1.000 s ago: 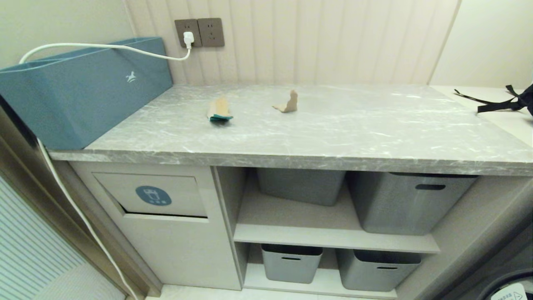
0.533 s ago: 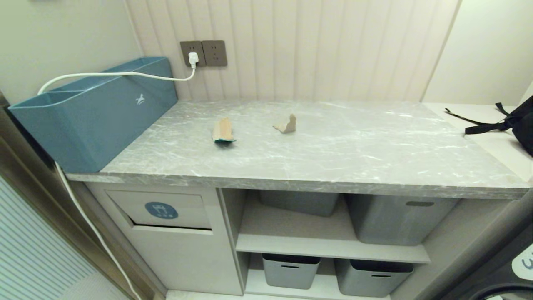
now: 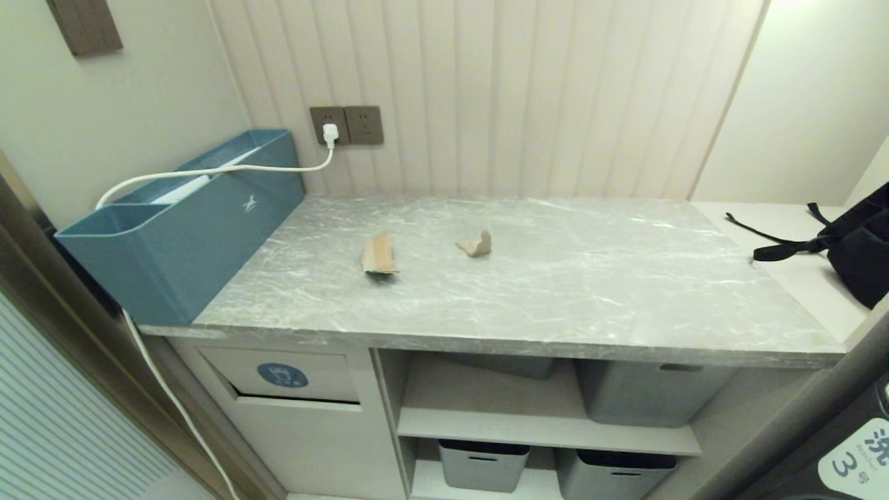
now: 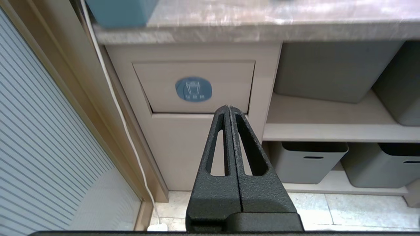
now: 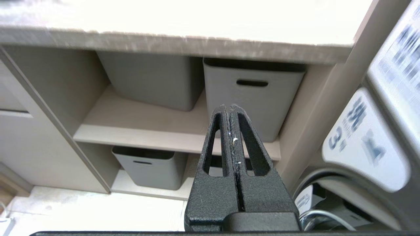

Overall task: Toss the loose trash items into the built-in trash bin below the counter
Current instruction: Pick up the garbage

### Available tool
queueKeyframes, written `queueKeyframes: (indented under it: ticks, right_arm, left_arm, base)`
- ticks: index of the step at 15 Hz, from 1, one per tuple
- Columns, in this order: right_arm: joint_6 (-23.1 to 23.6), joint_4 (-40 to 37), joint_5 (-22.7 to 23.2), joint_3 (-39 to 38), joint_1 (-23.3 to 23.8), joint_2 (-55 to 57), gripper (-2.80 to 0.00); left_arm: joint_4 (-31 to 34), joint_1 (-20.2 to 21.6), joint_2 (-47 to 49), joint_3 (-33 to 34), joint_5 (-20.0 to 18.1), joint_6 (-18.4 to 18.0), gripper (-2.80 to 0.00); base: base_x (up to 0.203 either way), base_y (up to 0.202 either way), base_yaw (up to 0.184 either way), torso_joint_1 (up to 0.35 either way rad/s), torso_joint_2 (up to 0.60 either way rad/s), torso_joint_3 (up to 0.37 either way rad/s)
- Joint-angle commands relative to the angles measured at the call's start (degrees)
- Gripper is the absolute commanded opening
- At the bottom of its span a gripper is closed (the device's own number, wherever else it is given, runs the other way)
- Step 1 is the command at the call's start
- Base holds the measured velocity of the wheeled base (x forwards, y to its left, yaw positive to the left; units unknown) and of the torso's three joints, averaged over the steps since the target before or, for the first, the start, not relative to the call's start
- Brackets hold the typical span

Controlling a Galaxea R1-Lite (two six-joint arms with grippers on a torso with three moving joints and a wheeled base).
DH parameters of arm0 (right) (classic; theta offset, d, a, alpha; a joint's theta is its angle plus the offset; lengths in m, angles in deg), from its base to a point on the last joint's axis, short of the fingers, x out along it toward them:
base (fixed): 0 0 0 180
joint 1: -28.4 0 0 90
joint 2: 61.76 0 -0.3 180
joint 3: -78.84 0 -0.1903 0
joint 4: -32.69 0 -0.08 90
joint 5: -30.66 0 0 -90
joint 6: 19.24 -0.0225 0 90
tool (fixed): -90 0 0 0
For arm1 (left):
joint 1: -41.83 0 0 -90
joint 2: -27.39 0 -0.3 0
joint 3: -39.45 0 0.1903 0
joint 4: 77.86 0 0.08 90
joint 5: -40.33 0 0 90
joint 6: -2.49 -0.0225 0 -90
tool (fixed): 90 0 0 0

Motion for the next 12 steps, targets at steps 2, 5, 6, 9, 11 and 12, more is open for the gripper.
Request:
queueKeyframes:
  ticks: [2, 5, 6, 9, 11, 12]
  right_arm:
    - [0.0, 0.0, 0.0, 0.0, 0.0, -0.1, -2.80]
    - [0.0, 0.0, 0.0, 0.0, 0.0, -0.1, -2.80]
    - [0.0, 0.0, 0.0, 0.0, 0.0, -0.1, -2.80]
    - [0.0, 0.0, 0.0, 0.0, 0.0, -0.1, -2.80]
    - [0.0, 0.1, 0.0, 0.0, 0.0, -0.1, -2.80]
    - [0.0, 0.1, 0.0, 0.0, 0.0, -0.1, -2.80]
  left_arm:
    - [0.0, 0.0, 0.0, 0.0, -0.1, 0.0, -2.80]
    - [0.0, 0.0, -0.1, -0.4, -0.7, 0.1, -2.80]
    - [0.1, 0.0, 0.0, -0.7, -0.8, 0.1, -2.80]
    - [1.3, -0.4, 7.8, -9.3, -2.5, 0.2, -2.80]
    - [1.6, -2.6, 19.9, -17.3, -5.8, 0.8, -2.80]
    - [1.6, -3.6, 26.2, -21.3, -7.2, 1.6, -2.80]
  base:
    - [0.000, 0.000, 0.000, 0.288, -0.61, -0.324]
    - [0.000, 0.000, 0.000, 0.191, -0.44, -0.201]
    - [0.000, 0.000, 0.000, 0.017, -0.02, -0.027]
    - [0.000, 0.000, 0.000, 0.018, 0.00, -0.013]
    - [0.000, 0.000, 0.000, 0.000, 0.00, 0.000]
    - [0.000, 0.000, 0.000, 0.000, 0.00, 0.000]
